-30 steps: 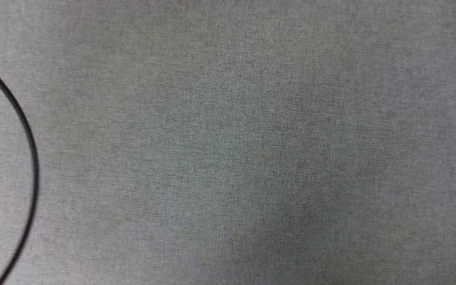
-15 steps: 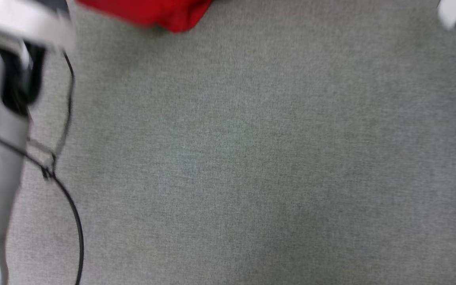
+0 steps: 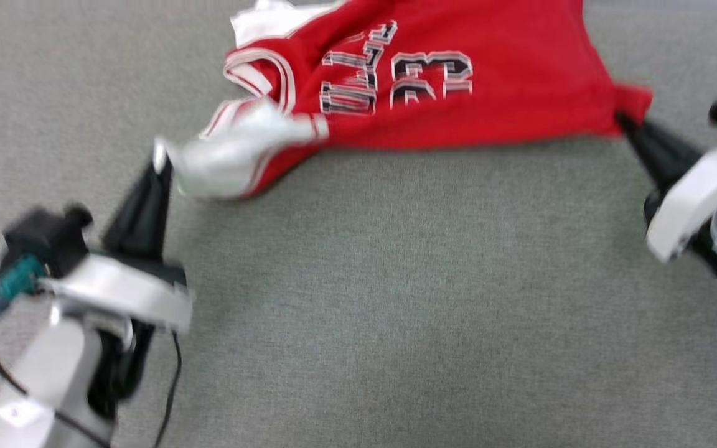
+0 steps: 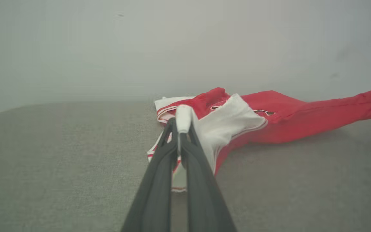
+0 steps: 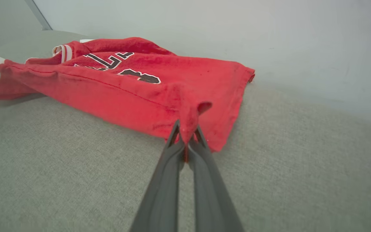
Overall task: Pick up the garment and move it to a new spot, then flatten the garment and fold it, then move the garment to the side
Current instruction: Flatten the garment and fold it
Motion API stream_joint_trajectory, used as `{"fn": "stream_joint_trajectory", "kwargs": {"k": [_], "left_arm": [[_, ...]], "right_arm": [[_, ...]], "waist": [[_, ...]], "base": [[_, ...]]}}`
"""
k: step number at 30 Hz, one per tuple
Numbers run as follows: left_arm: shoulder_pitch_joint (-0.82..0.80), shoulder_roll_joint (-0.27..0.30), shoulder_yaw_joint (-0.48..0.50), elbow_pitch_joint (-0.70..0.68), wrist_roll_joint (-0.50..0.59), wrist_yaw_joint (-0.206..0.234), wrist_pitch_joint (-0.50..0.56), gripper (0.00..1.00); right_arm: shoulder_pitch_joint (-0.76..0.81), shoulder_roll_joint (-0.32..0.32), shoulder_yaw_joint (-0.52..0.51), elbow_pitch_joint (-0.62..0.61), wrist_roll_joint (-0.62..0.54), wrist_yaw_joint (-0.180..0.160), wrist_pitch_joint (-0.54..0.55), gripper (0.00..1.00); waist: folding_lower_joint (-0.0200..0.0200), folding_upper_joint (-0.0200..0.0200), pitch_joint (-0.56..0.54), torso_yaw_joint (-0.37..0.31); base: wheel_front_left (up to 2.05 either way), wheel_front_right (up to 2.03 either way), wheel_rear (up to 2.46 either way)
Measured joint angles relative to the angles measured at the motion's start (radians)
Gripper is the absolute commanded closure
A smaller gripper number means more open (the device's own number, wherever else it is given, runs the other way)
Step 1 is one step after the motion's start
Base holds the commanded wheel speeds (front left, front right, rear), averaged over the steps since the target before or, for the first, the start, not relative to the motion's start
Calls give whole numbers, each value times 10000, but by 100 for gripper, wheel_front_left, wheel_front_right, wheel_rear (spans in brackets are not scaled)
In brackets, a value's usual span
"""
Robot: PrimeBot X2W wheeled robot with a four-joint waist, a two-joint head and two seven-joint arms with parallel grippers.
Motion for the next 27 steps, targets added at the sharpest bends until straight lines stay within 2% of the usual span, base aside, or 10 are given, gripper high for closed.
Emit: {"fn": "stream_joint_trajectory", "kwargs": {"k": [5, 10, 19, 27], "left_arm": [[1948, 151, -21, -497, -510, 286, 276, 100], [3248, 221, -77, -771, -936, 382, 466, 100], [5191, 134, -86, -1018, -1797, 616, 704, 100], [6505, 19, -167, -1028, -2422, 715, 878, 100]], "right_arm": [[1652, 13, -314, -458, -33, 0, 270, 100], [2702, 12, -558, -650, 36, 0, 422, 100], [4850, -21, -867, -930, 102, 0, 583, 100], [6758, 40, -1413, -1277, 144, 2, 621, 100]], "waist": [[-1, 0, -786, -3], [0, 0, -1460, -5], [0, 0, -2604, 21], [0, 0, -3187, -53]], "base": [[0, 0, 0], [0, 0, 0], [0, 0, 0], [0, 0, 0]]}}
